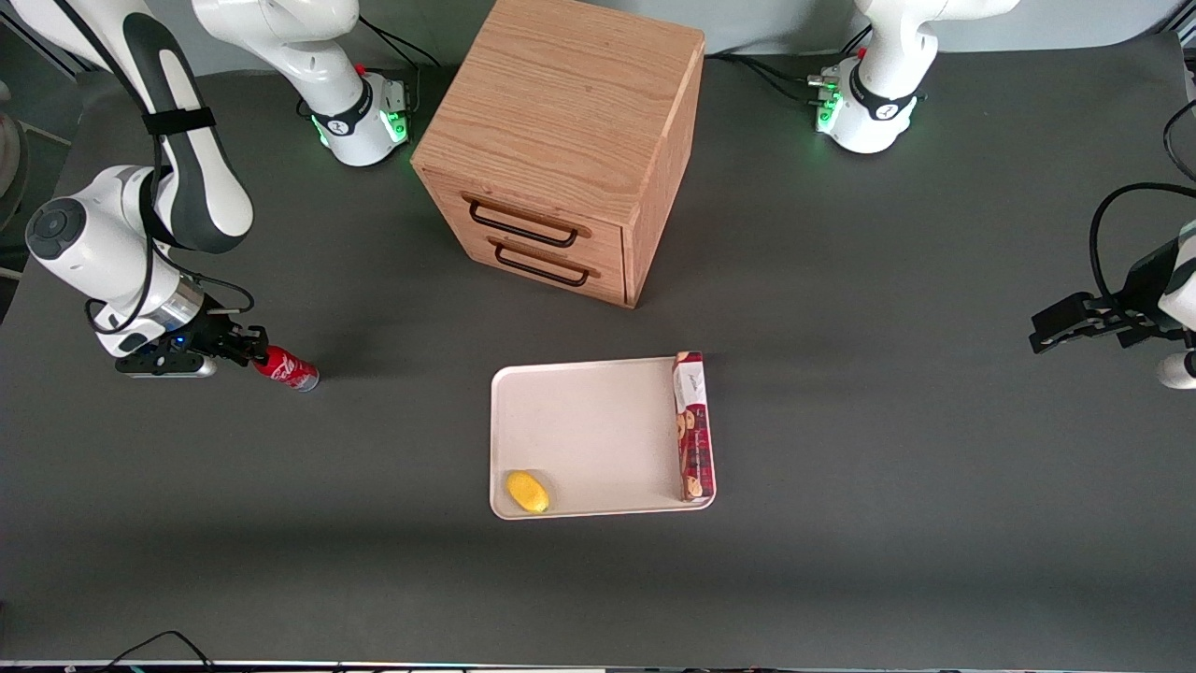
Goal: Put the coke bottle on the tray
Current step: 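Close the right gripper around the bottle's body, then lift the bottle and carry it over the white tray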
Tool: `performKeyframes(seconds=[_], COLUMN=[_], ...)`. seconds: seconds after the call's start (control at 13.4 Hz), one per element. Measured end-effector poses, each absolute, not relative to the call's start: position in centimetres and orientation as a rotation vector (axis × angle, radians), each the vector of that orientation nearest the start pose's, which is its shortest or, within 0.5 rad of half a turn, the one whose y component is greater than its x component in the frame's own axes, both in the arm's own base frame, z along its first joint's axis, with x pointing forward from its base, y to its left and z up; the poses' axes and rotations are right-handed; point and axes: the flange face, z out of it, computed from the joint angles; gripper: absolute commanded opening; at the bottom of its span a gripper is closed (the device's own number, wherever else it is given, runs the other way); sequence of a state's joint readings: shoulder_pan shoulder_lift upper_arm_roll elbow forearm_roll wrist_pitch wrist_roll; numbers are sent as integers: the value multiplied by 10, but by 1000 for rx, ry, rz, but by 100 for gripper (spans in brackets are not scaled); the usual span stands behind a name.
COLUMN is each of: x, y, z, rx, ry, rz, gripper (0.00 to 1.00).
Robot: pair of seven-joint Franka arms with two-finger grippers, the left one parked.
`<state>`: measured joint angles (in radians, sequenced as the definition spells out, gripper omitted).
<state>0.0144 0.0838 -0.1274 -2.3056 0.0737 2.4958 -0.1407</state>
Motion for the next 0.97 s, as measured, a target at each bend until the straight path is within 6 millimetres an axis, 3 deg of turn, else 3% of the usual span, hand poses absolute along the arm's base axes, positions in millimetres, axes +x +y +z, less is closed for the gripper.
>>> performKeyframes(seconds=[0.07, 0.22, 0.45, 0.82, 0.97], x=[532, 549, 571, 562, 559], y=[-59, -55, -47, -28, -23], z=[329, 364, 448, 584, 603], rx=[-3111, -3098, -3085, -3075, -3086], ry=[32, -1, -70, -155, -176], rz=[-147, -57, 43, 166, 161], gripper=[0, 0, 0, 0, 0])
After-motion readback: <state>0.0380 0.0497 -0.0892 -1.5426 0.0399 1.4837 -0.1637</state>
